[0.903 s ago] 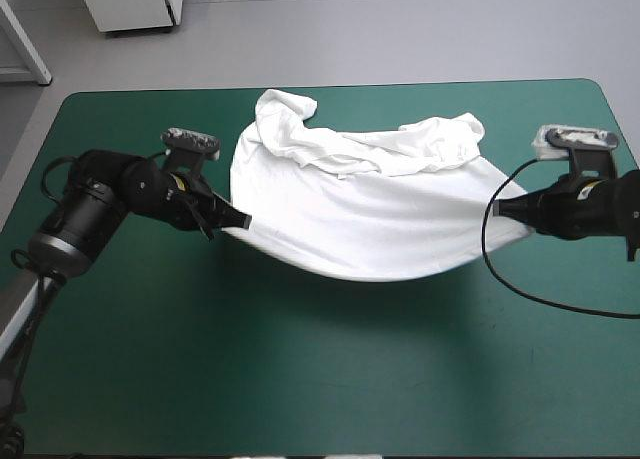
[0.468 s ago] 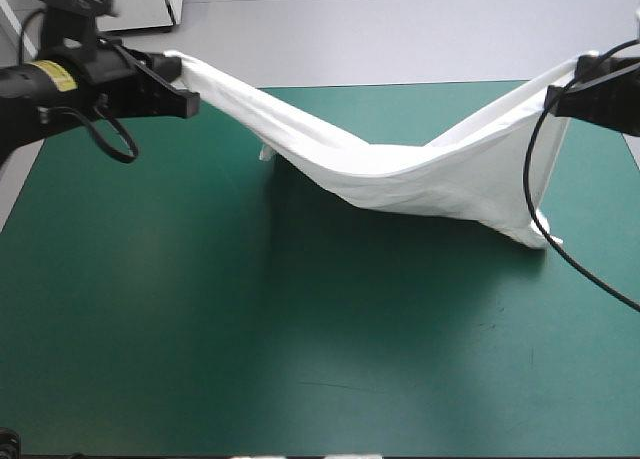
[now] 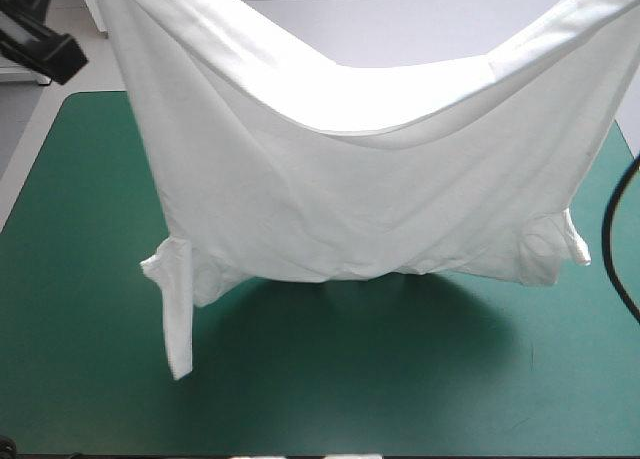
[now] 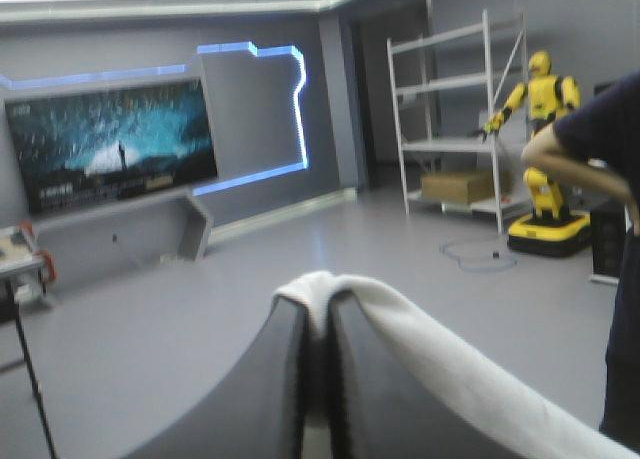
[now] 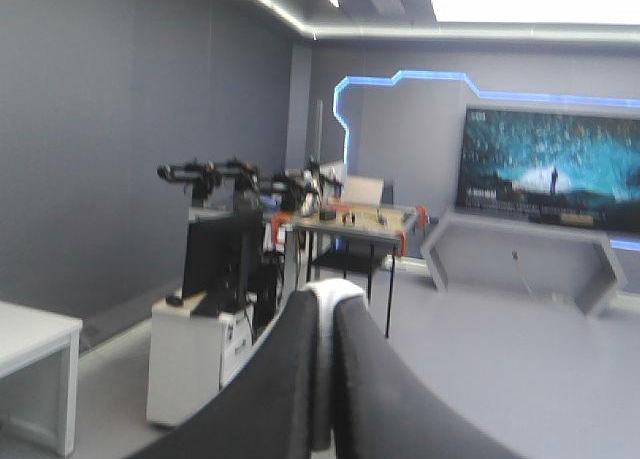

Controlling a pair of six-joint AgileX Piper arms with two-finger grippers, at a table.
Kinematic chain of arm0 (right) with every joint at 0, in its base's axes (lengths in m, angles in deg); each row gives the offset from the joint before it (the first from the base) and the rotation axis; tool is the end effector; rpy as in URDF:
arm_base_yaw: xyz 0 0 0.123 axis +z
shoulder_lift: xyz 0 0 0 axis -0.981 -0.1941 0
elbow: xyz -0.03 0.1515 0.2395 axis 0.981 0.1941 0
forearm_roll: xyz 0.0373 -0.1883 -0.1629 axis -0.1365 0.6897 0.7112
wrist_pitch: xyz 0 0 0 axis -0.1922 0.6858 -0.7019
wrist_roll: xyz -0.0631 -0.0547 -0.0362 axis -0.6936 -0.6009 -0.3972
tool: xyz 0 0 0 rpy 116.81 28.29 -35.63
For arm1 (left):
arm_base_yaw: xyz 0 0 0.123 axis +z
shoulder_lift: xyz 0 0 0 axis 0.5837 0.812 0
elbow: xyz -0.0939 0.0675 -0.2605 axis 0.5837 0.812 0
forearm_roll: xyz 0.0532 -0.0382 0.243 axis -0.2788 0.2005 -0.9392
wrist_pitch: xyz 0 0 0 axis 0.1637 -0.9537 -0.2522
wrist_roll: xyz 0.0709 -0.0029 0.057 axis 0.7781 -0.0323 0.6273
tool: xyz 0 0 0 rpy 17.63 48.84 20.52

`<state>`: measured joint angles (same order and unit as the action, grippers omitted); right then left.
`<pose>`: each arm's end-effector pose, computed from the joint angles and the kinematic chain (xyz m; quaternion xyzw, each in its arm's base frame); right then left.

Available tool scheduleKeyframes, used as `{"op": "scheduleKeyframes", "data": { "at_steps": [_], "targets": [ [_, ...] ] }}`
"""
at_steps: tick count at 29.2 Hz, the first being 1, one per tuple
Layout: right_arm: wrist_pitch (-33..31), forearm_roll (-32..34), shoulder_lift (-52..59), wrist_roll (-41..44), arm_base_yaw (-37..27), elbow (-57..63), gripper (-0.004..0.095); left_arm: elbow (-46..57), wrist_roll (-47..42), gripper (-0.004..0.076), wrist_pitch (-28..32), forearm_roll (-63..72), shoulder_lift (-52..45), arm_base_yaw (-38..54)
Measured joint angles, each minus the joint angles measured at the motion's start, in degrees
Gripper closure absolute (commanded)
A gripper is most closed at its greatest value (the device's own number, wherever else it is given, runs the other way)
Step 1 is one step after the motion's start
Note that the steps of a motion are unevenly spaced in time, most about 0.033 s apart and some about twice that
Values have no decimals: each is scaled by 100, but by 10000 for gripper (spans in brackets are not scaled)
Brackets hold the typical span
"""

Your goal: Fold the cloth

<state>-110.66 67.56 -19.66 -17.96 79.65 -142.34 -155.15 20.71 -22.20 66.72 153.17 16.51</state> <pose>0.0498 0.0261 0.6815 -0.1123 0.5603 0.0972 0.8148 0.1113 -0.0660 0.6761 0.2414 0.5594 -0.1762 0.7731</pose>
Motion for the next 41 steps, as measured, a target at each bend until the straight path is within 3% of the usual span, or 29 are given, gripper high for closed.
{"op": "scheduleKeyframes", "data": {
  "at_steps": [10,15,19,28,33,38,40,41],
  "targets": [
    [168,-235,-246,39,0,-837,922,-488,164,733,379,150,-61,0],
    [-149,-239,-882,200,0,-837,922,-494,7,733,470,-479,280,0],
    [7,-204,-1583,244,0,-804,922,-489,-173,733,772,-1240,814,0],
    [1587,-173,-2480,163,0,-742,921,-425,-380,733,2622,-1699,1908,0],
    [1952,-204,-2512,-17,0,-742,922,-425,-397,733,3348,-1705,2046,0],
    [1556,-149,-2656,-97,0,-759,922,-435,-397,733,3274,-1906,2211,0],
    [1084,-46,-2806,58,0,-768,922,-435,-414,733,2813,-1947,2346,23],
    [451,127,-3065,350,0,-768,923,-435,-530,733,2140,-1947,2567,65]
  ]
}}
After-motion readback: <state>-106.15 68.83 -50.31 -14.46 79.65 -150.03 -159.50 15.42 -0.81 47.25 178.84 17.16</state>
